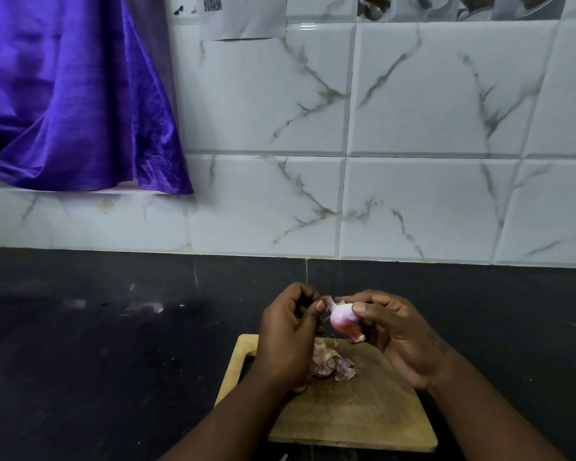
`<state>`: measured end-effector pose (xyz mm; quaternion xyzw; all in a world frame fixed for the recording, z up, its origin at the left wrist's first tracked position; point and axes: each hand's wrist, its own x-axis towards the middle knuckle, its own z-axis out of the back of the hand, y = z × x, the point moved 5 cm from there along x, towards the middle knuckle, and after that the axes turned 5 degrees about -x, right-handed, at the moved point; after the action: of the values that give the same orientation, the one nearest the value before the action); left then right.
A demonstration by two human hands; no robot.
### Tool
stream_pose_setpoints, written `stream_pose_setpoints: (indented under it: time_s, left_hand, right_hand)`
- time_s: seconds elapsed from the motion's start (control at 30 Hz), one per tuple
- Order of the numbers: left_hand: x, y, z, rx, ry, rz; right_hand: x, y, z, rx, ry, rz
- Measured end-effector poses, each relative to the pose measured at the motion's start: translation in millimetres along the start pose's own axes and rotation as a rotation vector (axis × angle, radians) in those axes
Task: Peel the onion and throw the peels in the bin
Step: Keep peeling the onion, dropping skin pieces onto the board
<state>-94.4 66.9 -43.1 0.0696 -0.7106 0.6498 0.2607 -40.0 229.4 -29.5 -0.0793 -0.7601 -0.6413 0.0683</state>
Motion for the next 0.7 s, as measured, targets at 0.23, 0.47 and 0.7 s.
stream_pose_setpoints:
  time_s: [0.23,0.47,0.7]
  left_hand:
    - [0,1,-1,0.028,0.016,0.005]
    - [-10,-11,-8,-0.209,0.079,0.064]
    - [-4,-6,-6,-0.020,0.106,-0.027]
  right_hand:
    - [-1,0,-1,0.015,0.033,-0.013]
    - [0,-1,3,0.004,-0.045,-0.047]
    - [-1,1,3,-0.021,-0.016,-0.024]
